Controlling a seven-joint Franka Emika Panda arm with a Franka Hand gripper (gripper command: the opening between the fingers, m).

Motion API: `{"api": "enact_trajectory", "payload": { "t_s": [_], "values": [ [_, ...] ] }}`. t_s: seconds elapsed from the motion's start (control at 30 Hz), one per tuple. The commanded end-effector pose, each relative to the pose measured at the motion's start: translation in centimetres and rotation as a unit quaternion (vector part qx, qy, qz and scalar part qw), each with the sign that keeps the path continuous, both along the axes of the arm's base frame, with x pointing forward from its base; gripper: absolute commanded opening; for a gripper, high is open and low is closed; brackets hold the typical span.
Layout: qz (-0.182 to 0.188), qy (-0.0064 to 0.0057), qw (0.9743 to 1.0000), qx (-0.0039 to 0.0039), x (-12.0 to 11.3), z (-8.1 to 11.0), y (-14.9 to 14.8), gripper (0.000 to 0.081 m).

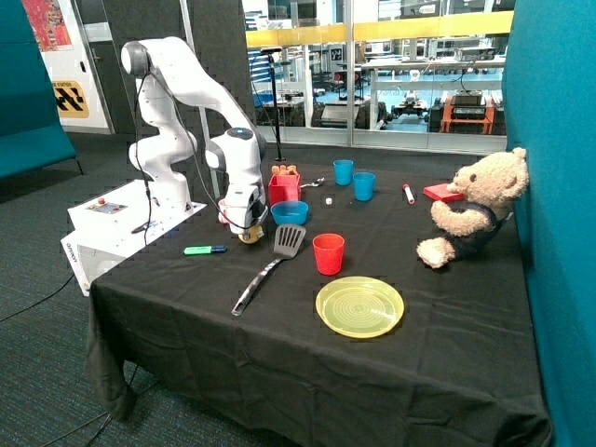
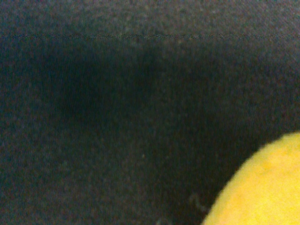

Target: Put the ball in the red pot

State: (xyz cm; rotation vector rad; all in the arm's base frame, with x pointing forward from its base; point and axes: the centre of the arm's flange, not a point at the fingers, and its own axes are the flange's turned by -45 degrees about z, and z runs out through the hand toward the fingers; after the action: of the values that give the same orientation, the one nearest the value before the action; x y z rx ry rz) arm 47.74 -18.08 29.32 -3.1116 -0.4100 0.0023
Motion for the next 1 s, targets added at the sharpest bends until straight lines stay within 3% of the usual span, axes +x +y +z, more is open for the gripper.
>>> {"api": "enact_trajectory", "payload": {
  "t_s": [0.0,0.07,0.13,0.97],
  "values": [
    [-0.007,-0.0009,1.0000,-0.00146,0.21,-0.28,0.48,0.0184],
    [-0.006,-0.0009,1.0000,-0.00146,0.36,-0.21,0.66,0.0046],
    [-0.004,-0.0009,1.0000,-0.00146,0.44,-0.20,0.79,0.0011],
    [-0.004,-0.0009,1.0000,-0.00146,0.71,-0.67,1.11,0.0000]
  ]
}}
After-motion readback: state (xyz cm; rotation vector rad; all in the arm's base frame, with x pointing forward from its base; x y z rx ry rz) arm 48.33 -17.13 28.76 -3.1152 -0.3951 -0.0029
